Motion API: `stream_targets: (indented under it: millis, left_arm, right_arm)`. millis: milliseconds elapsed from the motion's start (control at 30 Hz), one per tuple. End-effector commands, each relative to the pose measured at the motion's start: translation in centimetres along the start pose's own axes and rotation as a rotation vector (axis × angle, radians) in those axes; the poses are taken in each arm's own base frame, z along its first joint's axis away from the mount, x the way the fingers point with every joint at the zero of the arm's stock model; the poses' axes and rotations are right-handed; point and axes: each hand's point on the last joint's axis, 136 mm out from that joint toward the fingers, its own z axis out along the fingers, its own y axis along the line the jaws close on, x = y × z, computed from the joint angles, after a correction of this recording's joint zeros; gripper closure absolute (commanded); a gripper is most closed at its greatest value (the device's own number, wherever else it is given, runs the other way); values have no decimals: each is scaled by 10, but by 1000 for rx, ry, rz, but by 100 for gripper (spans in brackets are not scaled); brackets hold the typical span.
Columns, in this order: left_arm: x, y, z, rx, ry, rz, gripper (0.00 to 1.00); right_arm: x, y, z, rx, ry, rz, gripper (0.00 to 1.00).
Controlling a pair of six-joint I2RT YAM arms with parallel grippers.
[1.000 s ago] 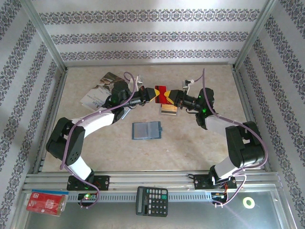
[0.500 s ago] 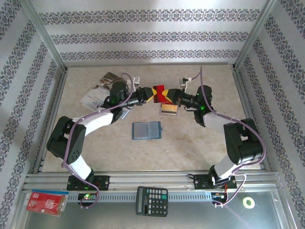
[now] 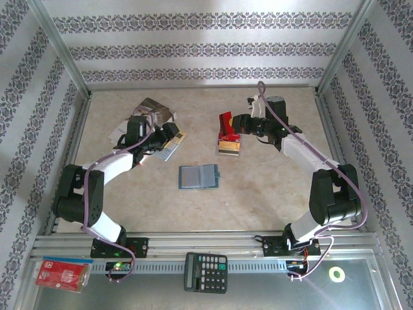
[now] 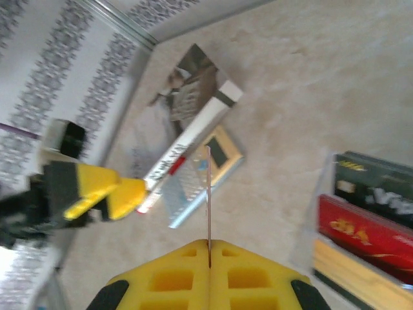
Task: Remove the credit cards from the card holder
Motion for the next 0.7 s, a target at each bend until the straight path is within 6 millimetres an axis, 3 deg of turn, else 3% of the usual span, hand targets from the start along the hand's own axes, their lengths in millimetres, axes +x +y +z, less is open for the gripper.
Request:
stream_targets:
  millis: [0, 167, 333, 500, 667]
  left_arm:
    - [-1, 15, -19, -90, -6, 105, 22]
    - [-9, 23, -34, -189, -3, 197, 10]
    - [-13, 24, -42, -227, -4, 234, 0]
    - [-15, 19, -49, -230, -12, 254, 0]
    - [-19, 18, -59, -280, -8, 273, 0]
  right_arm:
    - [10, -21, -15, 163, 105, -217, 100]
    - [-1, -29, -15, 222, 179, -377, 100]
    - [1, -36, -5, 218, 276, -510, 100]
    - [-3, -34, 0, 231, 321, -770, 100]
    - [-4, -39, 8, 239, 355, -902, 100]
